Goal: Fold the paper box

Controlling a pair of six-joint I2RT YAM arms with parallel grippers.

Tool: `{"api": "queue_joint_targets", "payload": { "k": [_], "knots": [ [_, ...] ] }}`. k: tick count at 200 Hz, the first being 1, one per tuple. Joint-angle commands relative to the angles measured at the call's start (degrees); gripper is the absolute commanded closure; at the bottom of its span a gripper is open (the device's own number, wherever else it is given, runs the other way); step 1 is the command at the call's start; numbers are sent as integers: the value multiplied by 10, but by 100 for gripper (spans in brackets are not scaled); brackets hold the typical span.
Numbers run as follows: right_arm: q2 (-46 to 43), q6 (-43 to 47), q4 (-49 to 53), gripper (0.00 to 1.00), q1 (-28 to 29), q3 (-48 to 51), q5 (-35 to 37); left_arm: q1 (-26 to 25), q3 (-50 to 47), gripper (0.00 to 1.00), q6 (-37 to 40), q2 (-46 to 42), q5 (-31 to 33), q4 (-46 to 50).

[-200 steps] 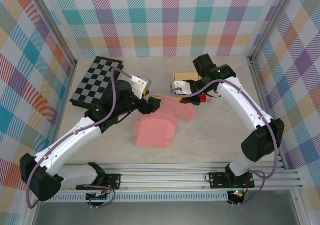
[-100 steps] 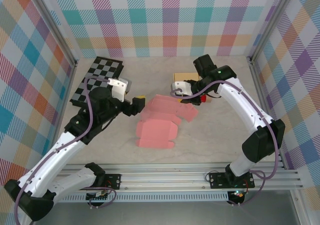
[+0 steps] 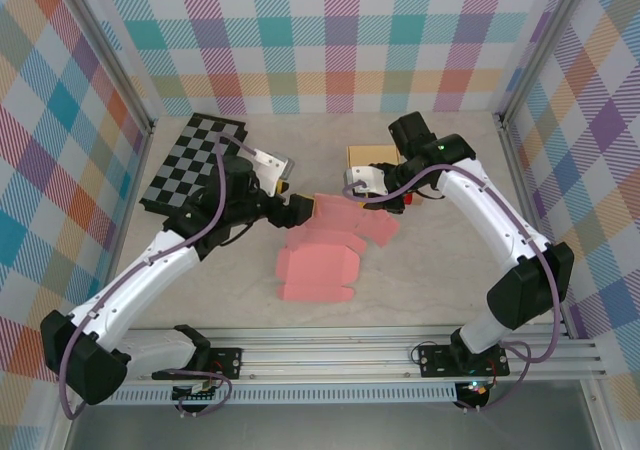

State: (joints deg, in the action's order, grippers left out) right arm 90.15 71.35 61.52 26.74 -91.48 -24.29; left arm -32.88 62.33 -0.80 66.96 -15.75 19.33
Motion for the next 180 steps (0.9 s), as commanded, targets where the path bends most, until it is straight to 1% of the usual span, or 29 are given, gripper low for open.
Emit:
{"api": "queue_joint_targets", "payload": {
  "k": [1,20,40,55,61,64,78,87,106,123,132,146,154,162,166,172,175,180],
  "knots": [
    [-11,12,5,100,2,-3,-23,-7,24,18,4,11,-70,-10],
    [-11,14,8,100,2,-5,-24,-14,25,18,13,14,-79,-9],
    [-14,21,14,100,2,-5,-45,-15,26,19,18,21,-80,-6],
    [-21,36,23,100,2,-2,-75,-16,28,23,19,25,-95,-12],
    [-24,41,23,100,2,2,-85,-17,30,28,21,26,-101,-13],
    [-26,43,23,100,2,4,-88,-17,31,32,22,26,-105,-13],
    [-30,47,21,100,2,14,-94,-20,37,57,25,29,-114,-13],
    [-31,48,24,100,2,16,-96,-22,39,67,25,28,-116,-13],
    [-28,54,35,100,2,16,-99,-23,39,80,27,23,-122,-18],
    [-28,54,35,100,2,17,-99,-24,36,87,31,19,-121,-18],
    [-27,54,34,100,2,17,-99,-24,34,89,32,17,-119,-18],
    [-27,50,31,100,2,15,-95,-24,30,88,34,16,-114,-14],
    [-25,43,27,100,2,14,-90,-24,28,80,33,15,-104,-10],
    [-25,33,20,100,1,14,-82,-24,25,68,29,12,-87,-8],
    [-25,28,16,100,2,14,-75,-24,22,59,26,10,-75,-7],
    [-26,20,8,100,2,15,-65,-24,15,42,21,4,-53,-8],
    [-26,15,3,100,1,16,-58,-24,12,36,17,-1,-40,-9],
    [-27,5,-6,100,0,17,-46,-23,3,30,10,-9,-16,-12]
  ]
}}
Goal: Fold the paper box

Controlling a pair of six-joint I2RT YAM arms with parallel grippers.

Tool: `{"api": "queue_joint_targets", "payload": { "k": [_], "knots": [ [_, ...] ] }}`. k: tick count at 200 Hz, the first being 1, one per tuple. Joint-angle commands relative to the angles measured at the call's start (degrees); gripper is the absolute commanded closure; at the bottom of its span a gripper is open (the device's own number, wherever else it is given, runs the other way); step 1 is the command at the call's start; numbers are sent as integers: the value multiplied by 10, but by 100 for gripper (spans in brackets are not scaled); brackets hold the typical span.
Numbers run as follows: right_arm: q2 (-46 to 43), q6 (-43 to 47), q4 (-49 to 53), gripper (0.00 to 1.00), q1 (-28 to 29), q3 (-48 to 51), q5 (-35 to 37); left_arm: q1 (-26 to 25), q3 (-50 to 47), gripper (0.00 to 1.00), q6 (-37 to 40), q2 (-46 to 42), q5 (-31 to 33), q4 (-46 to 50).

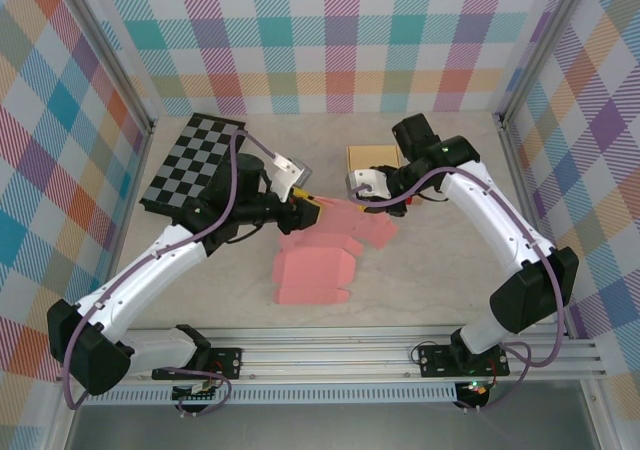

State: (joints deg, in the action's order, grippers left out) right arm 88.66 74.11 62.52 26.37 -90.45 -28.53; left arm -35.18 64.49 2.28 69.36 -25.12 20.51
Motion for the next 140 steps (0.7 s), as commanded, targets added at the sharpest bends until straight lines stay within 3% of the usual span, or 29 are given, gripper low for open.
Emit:
{"api": "queue_joint_targets", "payload": {
  "k": [1,17,36,59,86,112,140],
  "knots": [
    [-12,-25,-18,100,3,7,-2,0,-21,29,-22,-35,82,-24],
    [-10,-54,-42,100,-2,10,42,13,-60,21,-52,-72,160,-38],
    [-3,-84,-59,100,-11,10,82,53,-117,17,-107,-114,205,-61],
    [18,-118,-78,100,-16,5,122,107,-179,19,-212,-128,214,-56],
    [52,-153,-73,100,-18,-14,135,119,-238,27,-282,-106,216,-60],
    [77,-167,-66,100,-18,-23,130,120,-244,27,-302,-70,224,-62],
    [96,-151,-57,100,-17,-13,138,121,-226,25,-258,-81,251,-68]
  ]
}}
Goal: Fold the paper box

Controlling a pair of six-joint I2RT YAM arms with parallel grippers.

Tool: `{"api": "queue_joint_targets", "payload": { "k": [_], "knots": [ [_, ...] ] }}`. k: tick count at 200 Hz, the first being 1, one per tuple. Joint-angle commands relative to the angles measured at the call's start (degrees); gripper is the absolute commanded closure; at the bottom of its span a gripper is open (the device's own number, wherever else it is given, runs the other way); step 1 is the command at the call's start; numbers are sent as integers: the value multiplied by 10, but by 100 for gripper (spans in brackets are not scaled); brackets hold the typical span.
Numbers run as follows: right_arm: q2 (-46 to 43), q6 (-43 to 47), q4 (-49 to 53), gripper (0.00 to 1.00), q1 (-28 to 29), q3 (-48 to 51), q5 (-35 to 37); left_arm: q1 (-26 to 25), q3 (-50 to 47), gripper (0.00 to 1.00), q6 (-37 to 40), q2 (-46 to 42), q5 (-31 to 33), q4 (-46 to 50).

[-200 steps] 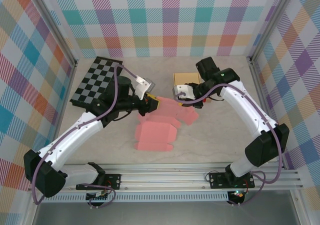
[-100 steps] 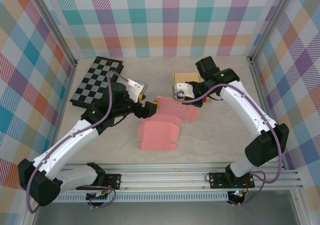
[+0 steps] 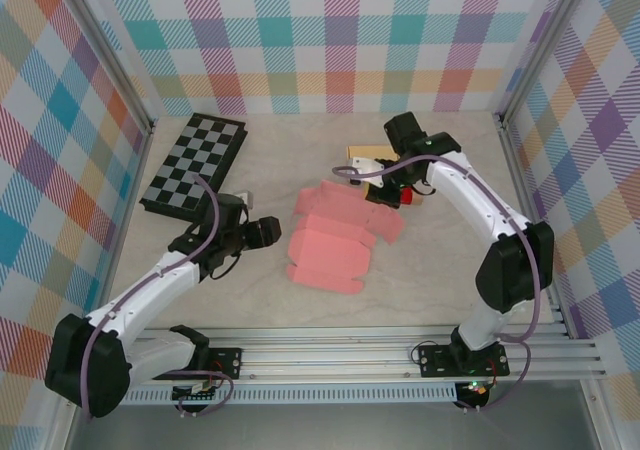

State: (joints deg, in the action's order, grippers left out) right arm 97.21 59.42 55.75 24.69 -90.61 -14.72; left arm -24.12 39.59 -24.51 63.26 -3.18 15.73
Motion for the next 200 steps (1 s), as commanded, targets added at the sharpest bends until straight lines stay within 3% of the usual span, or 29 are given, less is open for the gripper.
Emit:
{"api": "queue_joint_targets", "payload": {
  "k": [1,27,75,151,200],
  "knots": [
    [11,-3,11,100,0,-11,1,11,23,25,13,-21,32,-21],
    [8,16,-28,100,2,30,22,13,26,25,63,-13,29,-48],
    [-49,66,-212,100,24,164,83,12,-45,28,50,-2,-40,-163],
    [-77,100,-352,100,52,254,169,-13,-86,37,58,42,-79,-220],
    [-109,130,-396,100,62,291,170,-31,-53,40,103,96,-66,-198]
  ]
}}
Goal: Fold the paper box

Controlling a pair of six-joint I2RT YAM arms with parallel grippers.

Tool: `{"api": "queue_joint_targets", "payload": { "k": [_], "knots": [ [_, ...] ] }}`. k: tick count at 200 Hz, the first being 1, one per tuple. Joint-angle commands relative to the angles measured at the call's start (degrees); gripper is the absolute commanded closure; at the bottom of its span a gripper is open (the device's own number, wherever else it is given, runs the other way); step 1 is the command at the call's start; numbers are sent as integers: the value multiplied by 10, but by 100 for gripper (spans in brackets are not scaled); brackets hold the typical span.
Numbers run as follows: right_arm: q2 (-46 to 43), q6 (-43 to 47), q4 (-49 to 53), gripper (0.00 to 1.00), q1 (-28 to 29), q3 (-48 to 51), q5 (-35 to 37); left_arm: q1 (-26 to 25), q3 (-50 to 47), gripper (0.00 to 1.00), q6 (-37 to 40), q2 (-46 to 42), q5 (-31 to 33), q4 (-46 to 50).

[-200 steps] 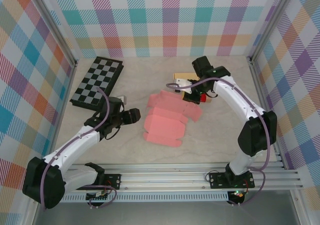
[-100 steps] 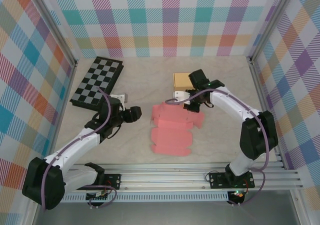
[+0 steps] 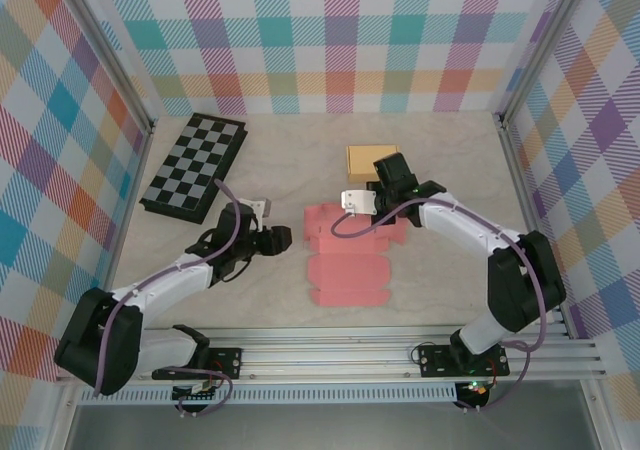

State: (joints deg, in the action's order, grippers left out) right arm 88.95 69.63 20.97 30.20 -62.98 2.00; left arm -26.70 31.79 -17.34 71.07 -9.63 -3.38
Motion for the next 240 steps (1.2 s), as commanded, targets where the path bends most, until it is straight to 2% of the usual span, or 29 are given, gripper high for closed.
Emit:
{"api": "queue_joint_targets", "payload": {
  "k": [1,52,127,240],
  "knots": [
    [-27,29,-50,100,8,15,3,-6,25,40,32,19,-1,-7],
    [-54,66,-143,100,28,80,35,-10,35,40,45,40,-15,-20],
    [-47,61,-125,100,32,83,19,-12,-7,40,75,25,-100,-93],
    [-80,82,-236,100,54,166,56,-40,1,40,80,46,-109,-94]
  ]
}}
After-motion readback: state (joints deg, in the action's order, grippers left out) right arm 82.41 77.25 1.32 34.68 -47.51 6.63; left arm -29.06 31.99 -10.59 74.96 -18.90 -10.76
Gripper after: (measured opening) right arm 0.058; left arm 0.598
